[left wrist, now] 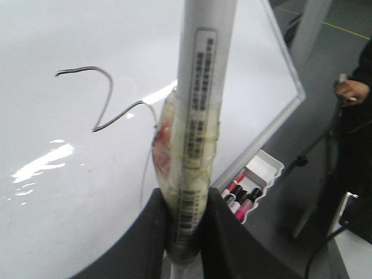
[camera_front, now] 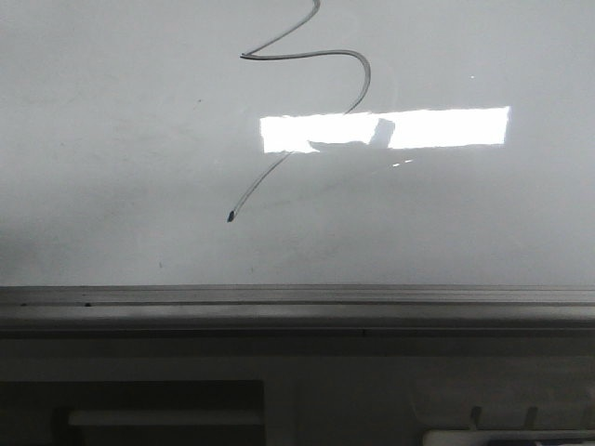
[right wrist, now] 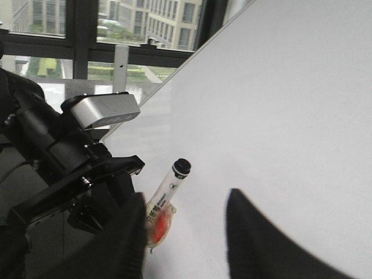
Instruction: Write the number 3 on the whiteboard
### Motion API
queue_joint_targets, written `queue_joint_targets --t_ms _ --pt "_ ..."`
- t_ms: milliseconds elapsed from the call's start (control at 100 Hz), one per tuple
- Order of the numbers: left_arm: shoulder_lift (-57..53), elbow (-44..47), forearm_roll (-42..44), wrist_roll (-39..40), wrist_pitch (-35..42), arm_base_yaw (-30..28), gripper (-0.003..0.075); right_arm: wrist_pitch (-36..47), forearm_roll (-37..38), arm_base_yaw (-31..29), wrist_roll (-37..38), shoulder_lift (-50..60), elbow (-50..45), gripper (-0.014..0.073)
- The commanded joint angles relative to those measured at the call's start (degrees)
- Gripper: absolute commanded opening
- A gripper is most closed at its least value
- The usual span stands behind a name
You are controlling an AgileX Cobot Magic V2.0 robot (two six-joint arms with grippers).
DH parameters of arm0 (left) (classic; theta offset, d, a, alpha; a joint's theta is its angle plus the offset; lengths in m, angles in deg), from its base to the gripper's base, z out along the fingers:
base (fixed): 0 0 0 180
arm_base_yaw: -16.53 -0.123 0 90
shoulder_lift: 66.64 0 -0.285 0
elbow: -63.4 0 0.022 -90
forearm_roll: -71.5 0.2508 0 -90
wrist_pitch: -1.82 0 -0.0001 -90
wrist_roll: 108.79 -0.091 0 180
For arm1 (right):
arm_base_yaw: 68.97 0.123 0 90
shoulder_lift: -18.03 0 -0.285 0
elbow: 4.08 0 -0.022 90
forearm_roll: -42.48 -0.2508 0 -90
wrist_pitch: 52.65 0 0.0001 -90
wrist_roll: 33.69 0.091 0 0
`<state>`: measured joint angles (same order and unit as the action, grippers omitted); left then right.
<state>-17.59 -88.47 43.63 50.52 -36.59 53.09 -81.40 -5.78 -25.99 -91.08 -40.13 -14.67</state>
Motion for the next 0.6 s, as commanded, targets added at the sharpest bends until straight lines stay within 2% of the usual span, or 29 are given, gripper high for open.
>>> queue_joint_targets --t_ms 0,20,130,370,590 --pt "3.1 -1.8 1.5 4.6 6.3 0.2 -0.0021 2.4 -1.2 -2.8 1.2 4.3 -1.7 -0.0041" --pt "4.1 -1.8 1.5 4.6 6.7 0.2 -0.0021 2.6 -1.3 -3.3 1.4 5.2 -2.7 -0.0067" --pt "9.6 -1.8 1.5 6.2 9.6 0.1 -0.0021 3.3 -1.3 -4.4 1.4 9.4 -7.9 -0.0049" --pt "18.8 -1.8 1.5 12.2 21.3 0.0 -0.0021 7.3 -3.6 -4.4 1.4 16.3 -17.2 -0.0049" --pt "25.1 -1.8 1.5 13.7 23.0 0.0 -0.0021 8.9 -5.3 -4.4 1.4 17.3 -19.0 -0.0049"
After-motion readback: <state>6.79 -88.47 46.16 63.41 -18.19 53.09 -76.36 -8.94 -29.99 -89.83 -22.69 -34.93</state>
